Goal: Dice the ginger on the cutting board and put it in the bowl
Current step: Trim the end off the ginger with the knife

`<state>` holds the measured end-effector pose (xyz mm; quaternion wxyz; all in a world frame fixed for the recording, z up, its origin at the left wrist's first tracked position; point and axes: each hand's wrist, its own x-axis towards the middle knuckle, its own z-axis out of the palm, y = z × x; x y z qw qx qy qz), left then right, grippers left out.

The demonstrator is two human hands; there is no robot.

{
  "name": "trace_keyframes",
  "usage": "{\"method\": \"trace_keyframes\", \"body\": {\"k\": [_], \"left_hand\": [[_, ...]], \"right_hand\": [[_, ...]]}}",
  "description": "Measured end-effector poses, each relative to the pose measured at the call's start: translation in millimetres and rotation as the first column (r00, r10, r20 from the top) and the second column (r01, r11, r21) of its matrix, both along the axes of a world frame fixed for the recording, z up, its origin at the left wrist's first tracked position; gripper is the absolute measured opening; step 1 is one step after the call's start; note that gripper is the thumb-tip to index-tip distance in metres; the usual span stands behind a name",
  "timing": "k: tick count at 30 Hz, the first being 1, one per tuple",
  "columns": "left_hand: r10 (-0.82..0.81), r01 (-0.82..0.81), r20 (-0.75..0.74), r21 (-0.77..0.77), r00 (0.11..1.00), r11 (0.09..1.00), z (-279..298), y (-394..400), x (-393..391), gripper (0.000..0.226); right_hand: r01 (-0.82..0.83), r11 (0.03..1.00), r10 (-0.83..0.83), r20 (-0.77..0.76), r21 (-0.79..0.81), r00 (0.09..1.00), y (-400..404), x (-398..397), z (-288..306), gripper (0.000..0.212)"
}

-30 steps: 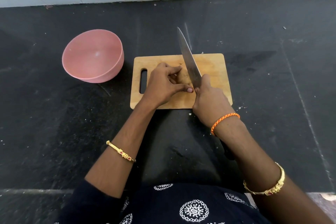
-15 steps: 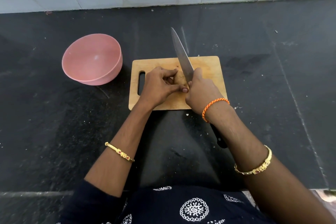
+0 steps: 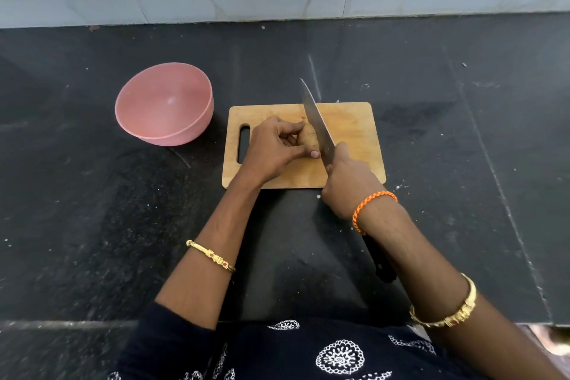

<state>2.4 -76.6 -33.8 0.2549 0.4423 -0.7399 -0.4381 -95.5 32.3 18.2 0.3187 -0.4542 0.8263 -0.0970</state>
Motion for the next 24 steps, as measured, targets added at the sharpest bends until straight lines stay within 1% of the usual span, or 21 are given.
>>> {"method": "trace_keyframes", "body": {"k": [2, 7, 8, 12, 15, 17, 19, 21, 24], "left_hand": [[0.01, -0.01, -0.016, 0.011, 1.0, 1.0, -2, -1, 2, 0.061], [0.008, -0.007, -0.041, 0.026, 0.999, 1.0, -4, 1, 4, 0.064], [0.012, -0.011, -0.042, 0.026, 0.999, 1.0, -4, 2, 5, 0.064], [0.024, -0.024, -0.029, 0.02, 0.999, 1.0, -5, 6, 5, 0.064], [-0.002, 0.002, -0.027, 0.001, 1.0, 1.0, -2, 7, 7, 0.051], [-0.02, 0.02, -0.009, -0.001, 1.0, 1.0, -1, 5, 8, 0.047], [-0.036, 0.036, 0.0, 0.046, 0.999, 0.998, 0, 2, 12, 0.051], [-0.057, 0.058, -0.005, 0.137, 0.998, 0.989, 2, -4, 16, 0.059], [-0.133, 0.127, 0.014, 0.222, 0.991, 0.967, 7, -11, 20, 0.064]], "right_hand": [[-0.01, 1.0, 0.01, 0.004, 0.0, 1.0, -8, 2, 2, 0.026], [-0.028, 0.999, 0.028, 0.0, 0.025, 1.0, -24, 3, 12, 0.019], [-0.026, 0.999, 0.026, 0.0, 0.028, 1.0, -25, 4, 13, 0.021], [-0.03, 0.997, 0.031, -0.009, 0.07, 0.999, -15, 6, 8, 0.036], [-0.015, 0.992, 0.018, -0.023, 0.124, 1.0, 8, 13, -1, 0.033], [-0.014, 0.987, 0.02, -0.038, 0.157, 0.999, 23, 15, -5, 0.029], [-0.032, 0.981, 0.042, -0.049, 0.192, 0.998, 36, 14, -5, 0.031], [-0.062, 0.975, 0.073, -0.039, 0.215, 0.997, 44, 7, -3, 0.029], [-0.104, 0.988, 0.102, 0.016, 0.114, 0.995, 46, -15, -2, 0.012]]}}
